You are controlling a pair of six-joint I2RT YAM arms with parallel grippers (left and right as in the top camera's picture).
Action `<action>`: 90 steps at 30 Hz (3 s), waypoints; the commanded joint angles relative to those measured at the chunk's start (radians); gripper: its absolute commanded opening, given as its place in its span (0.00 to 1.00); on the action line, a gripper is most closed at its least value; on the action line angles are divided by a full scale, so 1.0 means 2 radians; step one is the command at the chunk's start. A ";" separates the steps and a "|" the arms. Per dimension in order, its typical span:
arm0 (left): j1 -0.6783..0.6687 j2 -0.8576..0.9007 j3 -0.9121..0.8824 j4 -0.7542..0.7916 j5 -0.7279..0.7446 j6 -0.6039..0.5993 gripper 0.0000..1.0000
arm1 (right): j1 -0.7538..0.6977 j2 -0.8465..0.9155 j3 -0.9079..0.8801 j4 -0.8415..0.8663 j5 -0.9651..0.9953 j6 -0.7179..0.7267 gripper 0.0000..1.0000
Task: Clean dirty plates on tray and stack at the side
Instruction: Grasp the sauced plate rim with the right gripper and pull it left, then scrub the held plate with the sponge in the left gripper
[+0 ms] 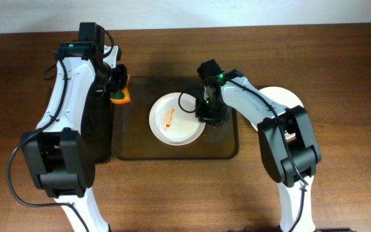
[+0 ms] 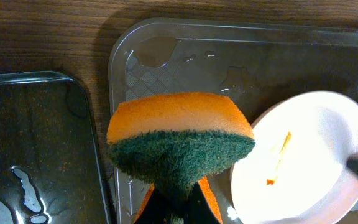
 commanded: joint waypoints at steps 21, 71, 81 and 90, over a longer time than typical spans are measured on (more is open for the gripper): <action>-0.093 0.001 -0.128 0.143 -0.018 -0.018 0.00 | 0.044 0.023 -0.029 0.073 0.010 0.084 0.04; -0.121 0.002 -0.233 0.176 0.148 0.022 0.00 | 0.044 0.023 -0.029 0.084 0.009 0.071 0.04; -0.091 0.002 -0.233 0.290 -0.089 -0.059 0.00 | 0.044 0.023 -0.029 0.083 0.010 0.065 0.04; -0.091 0.002 -0.233 0.169 -0.056 -0.057 0.00 | 0.044 0.023 -0.029 0.083 0.010 0.065 0.04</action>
